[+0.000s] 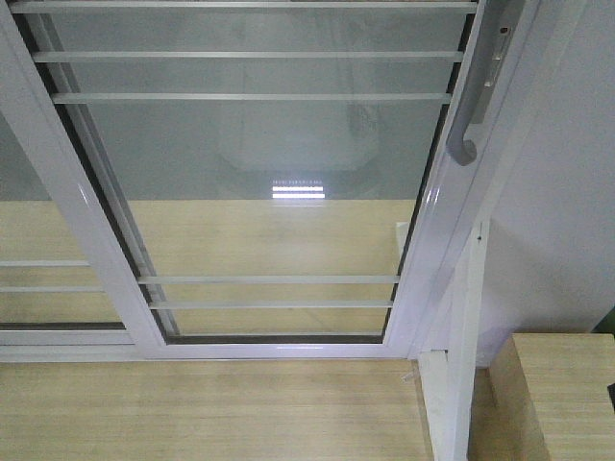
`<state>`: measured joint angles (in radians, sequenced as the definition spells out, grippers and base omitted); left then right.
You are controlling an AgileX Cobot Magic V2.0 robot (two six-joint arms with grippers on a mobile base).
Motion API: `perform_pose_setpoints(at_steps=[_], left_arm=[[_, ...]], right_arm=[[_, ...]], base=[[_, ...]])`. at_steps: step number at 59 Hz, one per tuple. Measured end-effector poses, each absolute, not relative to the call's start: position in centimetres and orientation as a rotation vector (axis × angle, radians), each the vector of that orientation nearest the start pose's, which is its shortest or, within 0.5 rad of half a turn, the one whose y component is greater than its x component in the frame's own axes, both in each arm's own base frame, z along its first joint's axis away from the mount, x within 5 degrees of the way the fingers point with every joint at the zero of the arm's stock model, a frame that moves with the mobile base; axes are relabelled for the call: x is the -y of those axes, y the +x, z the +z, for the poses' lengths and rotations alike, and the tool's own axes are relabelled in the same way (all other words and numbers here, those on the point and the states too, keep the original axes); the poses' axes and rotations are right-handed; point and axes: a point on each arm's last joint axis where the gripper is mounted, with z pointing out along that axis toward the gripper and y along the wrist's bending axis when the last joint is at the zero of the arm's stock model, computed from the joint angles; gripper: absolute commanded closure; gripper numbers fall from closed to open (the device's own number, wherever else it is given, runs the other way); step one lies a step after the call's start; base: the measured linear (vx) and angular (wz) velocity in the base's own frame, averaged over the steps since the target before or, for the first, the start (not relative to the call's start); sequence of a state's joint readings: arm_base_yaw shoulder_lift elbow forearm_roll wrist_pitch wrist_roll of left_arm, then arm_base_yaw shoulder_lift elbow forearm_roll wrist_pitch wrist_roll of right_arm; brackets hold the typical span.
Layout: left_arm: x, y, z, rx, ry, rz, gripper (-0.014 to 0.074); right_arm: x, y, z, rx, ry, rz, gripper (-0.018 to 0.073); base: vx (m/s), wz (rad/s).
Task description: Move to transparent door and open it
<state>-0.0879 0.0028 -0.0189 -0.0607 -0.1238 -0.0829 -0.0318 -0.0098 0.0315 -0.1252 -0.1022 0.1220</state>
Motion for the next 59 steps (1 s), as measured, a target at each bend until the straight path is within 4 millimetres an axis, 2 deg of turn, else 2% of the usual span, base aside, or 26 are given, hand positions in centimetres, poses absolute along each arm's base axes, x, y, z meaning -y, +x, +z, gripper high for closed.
perform_pose_setpoints(at_steps=[7, 18, 23, 29, 33, 37, 48, 55, 59], left_arm=[[0.3, 4.3, 27.1, -1.228, -0.041, -0.198, 0.0602], [0.2, 2.5, 33.8, -1.123, -0.003, -0.158, 0.0602], [0.2, 2.7, 36.0, -1.136, 0.025, -0.116, 0.0602], [0.4, 4.4, 38.1, -1.192, 0.060, -0.065, 0.0602], [0.5, 6.0, 38.6, -1.246, 0.076, -0.045, 0.0602], [0.7, 8.1, 38.2, -1.320, 0.088, -0.035, 0.0602], [1.2, 13.6, 35.6, -1.563, 0.107, -0.028, 0.0600], [1.4, 15.6, 34.2, -1.651, 0.115, -0.025, 0.0584], [1.4, 16.0, 33.8, -1.675, 0.117, -0.024, 0.0563]], right_arm=[[0.0, 5.3, 22.9, -1.320, 0.006, -0.014, 0.0567], [0.1, 3.6, 29.2, -1.239, 0.018, -0.025, 0.0564], [0.2, 3.4, 31.4, -1.251, 0.017, -0.041, 0.0564], [0.2, 4.0, 33.7, -1.288, -0.011, -0.091, 0.0563], [0.3, 4.9, 34.8, -1.313, -0.051, -0.147, 0.0563], [0.4, 6.3, 34.9, -1.365, -0.087, -0.188, 0.0563], [0.5, 10.7, 33.1, -1.585, -0.121, -0.203, 0.0549], [0.5, 12.3, 32.4, -1.639, -0.131, -0.197, 0.0500], [0.5, 13.0, 32.1, -1.660, -0.135, -0.194, 0.0447]], base=[[0.00, 0.00], [0.00, 0.00], [0.00, 0.00], [0.00, 0.00], [0.00, 0.00], [0.00, 0.00], [0.00, 0.00], [0.00, 0.00], [0.00, 0.00]])
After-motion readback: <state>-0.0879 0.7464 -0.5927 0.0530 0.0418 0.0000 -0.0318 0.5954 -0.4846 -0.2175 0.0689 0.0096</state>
